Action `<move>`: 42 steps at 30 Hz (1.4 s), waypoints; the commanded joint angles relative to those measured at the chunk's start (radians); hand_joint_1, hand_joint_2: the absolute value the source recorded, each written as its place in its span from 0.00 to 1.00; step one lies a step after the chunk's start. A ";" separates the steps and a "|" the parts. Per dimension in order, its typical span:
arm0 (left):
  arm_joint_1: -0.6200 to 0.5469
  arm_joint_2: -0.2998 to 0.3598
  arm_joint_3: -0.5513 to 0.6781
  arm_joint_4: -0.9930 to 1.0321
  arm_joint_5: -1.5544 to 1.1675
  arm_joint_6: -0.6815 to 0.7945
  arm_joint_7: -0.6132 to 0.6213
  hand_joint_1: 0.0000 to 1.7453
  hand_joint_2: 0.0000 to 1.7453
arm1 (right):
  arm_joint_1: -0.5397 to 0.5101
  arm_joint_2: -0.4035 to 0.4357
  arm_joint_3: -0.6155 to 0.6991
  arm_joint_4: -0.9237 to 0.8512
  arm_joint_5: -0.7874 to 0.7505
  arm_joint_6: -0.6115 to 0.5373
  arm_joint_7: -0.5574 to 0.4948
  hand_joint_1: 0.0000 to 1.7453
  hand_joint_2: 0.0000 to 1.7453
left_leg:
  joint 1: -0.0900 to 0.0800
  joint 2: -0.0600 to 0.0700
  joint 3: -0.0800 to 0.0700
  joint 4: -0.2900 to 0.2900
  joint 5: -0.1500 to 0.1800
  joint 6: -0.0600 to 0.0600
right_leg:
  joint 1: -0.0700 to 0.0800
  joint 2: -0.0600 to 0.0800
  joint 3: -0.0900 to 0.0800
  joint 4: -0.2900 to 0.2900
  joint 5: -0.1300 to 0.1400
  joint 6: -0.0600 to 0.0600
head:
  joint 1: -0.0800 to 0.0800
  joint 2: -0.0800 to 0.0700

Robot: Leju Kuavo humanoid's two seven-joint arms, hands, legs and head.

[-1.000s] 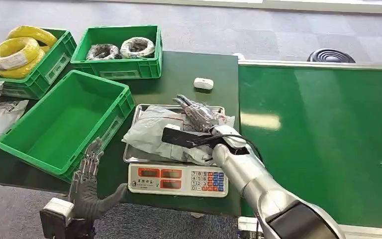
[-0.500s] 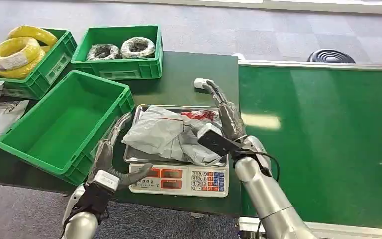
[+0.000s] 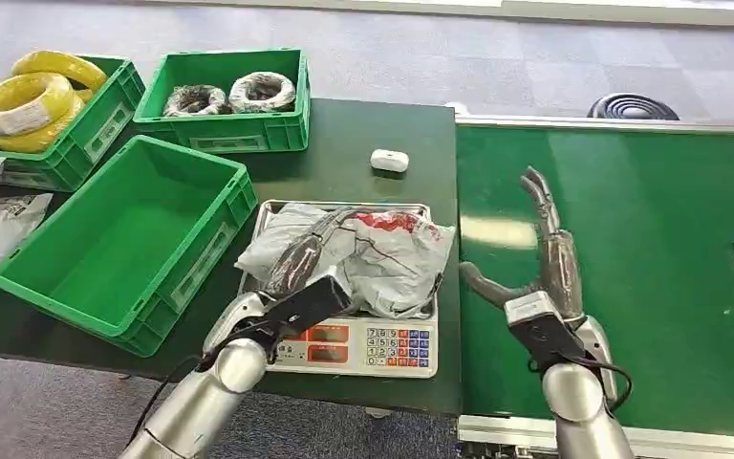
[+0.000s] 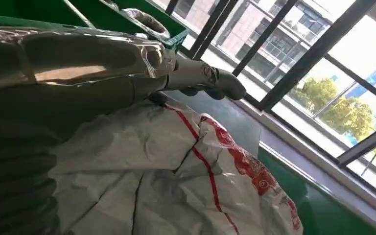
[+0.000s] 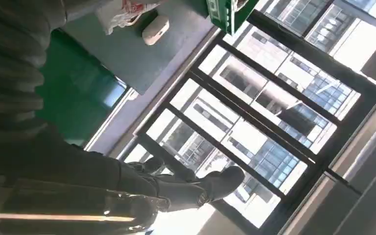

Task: Moved the parcel from conveyor to table for the left to box.

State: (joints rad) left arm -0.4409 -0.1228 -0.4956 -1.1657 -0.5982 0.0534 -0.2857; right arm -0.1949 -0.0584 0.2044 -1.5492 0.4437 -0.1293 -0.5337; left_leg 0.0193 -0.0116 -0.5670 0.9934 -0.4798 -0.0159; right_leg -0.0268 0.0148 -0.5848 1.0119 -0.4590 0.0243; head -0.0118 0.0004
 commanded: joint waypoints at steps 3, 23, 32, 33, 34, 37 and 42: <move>-0.146 -0.029 -0.130 0.304 -0.054 -0.025 0.065 0.00 1.00 | 0.123 -0.030 -0.110 -0.150 -0.060 -0.079 -0.028 0.00 1.00 | 0.000 -0.003 0.001 -0.001 0.001 0.001 | 0.001 -0.004 0.002 -0.001 0.000 -0.002 | 0.000 0.000; -0.370 -0.131 -0.366 0.797 -0.554 0.172 0.429 1.00 1.00 | 0.284 -0.012 -0.097 -0.111 -0.306 -0.140 -0.130 0.00 1.00 | -0.001 -0.001 0.007 -0.003 0.000 0.003 | 0.000 -0.003 0.010 -0.003 0.001 0.000 | 0.000 0.000; -0.308 -0.011 0.022 0.092 -0.601 0.238 0.359 1.00 1.00 | 0.346 0.034 -0.154 -0.158 -0.277 -0.130 -0.121 0.00 1.00 | -0.001 -0.001 0.004 -0.001 0.001 0.002 | 0.000 -0.004 0.006 0.000 0.000 -0.002 | -0.001 0.000; -0.302 -0.011 0.023 0.093 -0.601 0.238 0.360 1.00 1.00 | 0.346 0.033 -0.154 -0.157 -0.277 -0.129 -0.121 0.00 1.00 | -0.001 -0.002 0.004 -0.001 0.001 0.002 | -0.001 -0.003 0.005 0.000 0.000 -0.001 | 0.000 0.000; -0.300 -0.014 0.025 0.099 -0.606 0.237 0.356 1.00 1.00 | 0.345 0.034 -0.155 -0.157 -0.277 -0.129 -0.121 0.00 1.00 | -0.001 0.000 0.004 -0.001 0.000 0.002 | 0.000 -0.002 0.005 0.000 0.000 -0.002 | 0.000 0.000; -0.329 0.013 0.107 0.018 -0.625 0.376 0.369 1.00 1.00 | 0.380 0.059 -0.179 -0.175 -0.265 -0.145 -0.122 0.00 1.00 | -0.001 -0.002 0.003 -0.001 0.000 0.002 | 0.000 -0.003 0.005 -0.001 0.000 -0.001 | 0.000 0.000; -0.364 0.041 0.194 0.002 -0.647 0.400 0.382 1.00 1.00 | 0.399 0.059 -0.183 -0.181 -0.257 -0.161 -0.126 0.00 1.00 | 0.000 0.000 -0.001 -0.001 0.000 0.002 | 0.000 -0.002 0.001 0.000 0.000 -0.002 | 0.000 0.000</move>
State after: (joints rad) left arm -0.7481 -0.1598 -0.4660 -1.0438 -1.2169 0.4009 0.0748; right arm 0.1776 -0.0370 0.0553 -1.7353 0.1827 -0.2728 -0.6554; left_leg 0.0186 -0.0157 -0.5686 0.9929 -0.4790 -0.0144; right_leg -0.0275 0.0109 -0.5840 1.0119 -0.4593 0.0255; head -0.0114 0.0004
